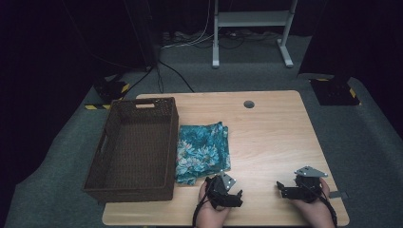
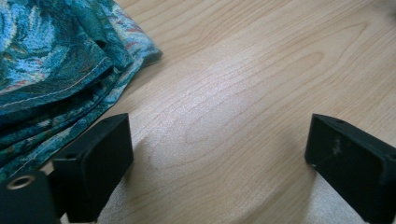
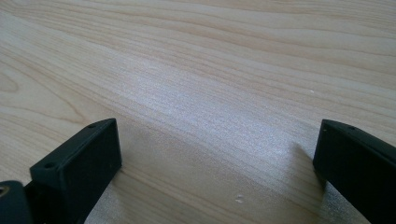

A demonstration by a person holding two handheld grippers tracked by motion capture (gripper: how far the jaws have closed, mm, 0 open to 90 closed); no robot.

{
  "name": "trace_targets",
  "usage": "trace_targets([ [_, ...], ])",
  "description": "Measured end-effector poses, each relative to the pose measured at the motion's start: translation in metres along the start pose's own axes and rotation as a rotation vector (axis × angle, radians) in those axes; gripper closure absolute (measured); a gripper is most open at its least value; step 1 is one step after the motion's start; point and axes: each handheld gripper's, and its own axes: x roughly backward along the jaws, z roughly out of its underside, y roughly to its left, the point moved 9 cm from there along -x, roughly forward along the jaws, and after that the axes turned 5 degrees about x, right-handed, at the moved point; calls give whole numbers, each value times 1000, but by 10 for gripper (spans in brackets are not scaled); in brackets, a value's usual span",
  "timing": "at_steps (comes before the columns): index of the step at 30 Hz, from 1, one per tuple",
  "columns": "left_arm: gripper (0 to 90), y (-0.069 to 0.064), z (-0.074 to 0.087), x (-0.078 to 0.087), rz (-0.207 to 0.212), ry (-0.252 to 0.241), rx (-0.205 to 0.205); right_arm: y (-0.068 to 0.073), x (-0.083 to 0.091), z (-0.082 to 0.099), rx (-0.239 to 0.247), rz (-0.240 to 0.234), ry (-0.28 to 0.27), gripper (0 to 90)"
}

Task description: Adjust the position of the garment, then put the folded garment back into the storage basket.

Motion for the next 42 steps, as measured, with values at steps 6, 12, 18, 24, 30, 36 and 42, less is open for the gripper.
trace_targets([
  [6,0,-4,0,-3,18,22,-17,0,1,1,2,-3,1,9],
  [12,0,-6,0,-3,25,26,-19,1,1,1,1,-4,1,7],
  [18,0,-7,0,-3,30,25,-26,1,1,1,4,-7,2,4],
  [24,0,-6,0,-3,37,22,-36,1,1,1,9,-9,1,4],
  [30,5,-7,1,-1,40,30,-25,1,1,1,10,-10,1,4],
  [36,10,-6,1,0,44,48,-46,1,1,1,10,-10,1,4],
  [42,21,-8,-12,10,73,-7,-35,1,1,1,10,-12,1,4],
])
